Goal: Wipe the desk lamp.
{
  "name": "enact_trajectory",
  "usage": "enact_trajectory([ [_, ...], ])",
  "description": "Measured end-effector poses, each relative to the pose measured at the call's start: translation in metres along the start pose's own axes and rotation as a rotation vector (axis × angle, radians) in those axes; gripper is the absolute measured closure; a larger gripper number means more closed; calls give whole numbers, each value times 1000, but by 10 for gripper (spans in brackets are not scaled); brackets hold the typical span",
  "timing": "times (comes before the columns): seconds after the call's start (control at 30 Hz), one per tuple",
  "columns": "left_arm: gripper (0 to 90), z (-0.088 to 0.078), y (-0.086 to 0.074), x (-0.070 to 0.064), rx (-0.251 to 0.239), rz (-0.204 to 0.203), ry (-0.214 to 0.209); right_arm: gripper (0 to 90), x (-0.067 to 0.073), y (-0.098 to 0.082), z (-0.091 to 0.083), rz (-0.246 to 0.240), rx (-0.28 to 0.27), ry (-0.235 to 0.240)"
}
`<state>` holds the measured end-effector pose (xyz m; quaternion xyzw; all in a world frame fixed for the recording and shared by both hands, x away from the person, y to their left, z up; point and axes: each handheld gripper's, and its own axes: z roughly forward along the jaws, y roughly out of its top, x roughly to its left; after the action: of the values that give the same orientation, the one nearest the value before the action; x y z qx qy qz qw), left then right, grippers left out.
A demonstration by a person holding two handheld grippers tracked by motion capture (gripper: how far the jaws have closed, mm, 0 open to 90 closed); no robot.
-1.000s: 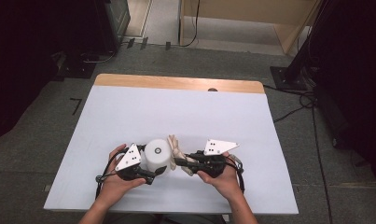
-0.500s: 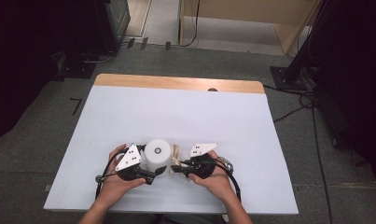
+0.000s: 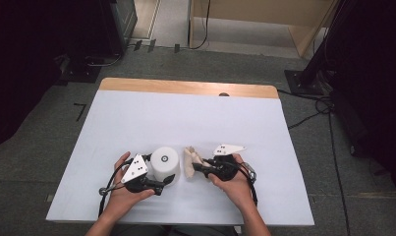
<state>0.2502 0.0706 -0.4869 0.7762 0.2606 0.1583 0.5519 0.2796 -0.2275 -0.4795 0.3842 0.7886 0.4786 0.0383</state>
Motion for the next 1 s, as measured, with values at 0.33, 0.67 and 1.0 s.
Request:
enact_trajectory([
  [0.33, 0, 6, 0, -34, 1, -80, 231, 349, 21, 16, -26, 81, -113, -244],
  [0.67, 2, 15, -2, -37, 8, -109, 329, 232, 57, -3, -1, 95, -66, -506],
  [1.0, 80, 14, -2, -34, 10, -80, 296, 218, 51, -24, 32, 79, 64, -598],
])
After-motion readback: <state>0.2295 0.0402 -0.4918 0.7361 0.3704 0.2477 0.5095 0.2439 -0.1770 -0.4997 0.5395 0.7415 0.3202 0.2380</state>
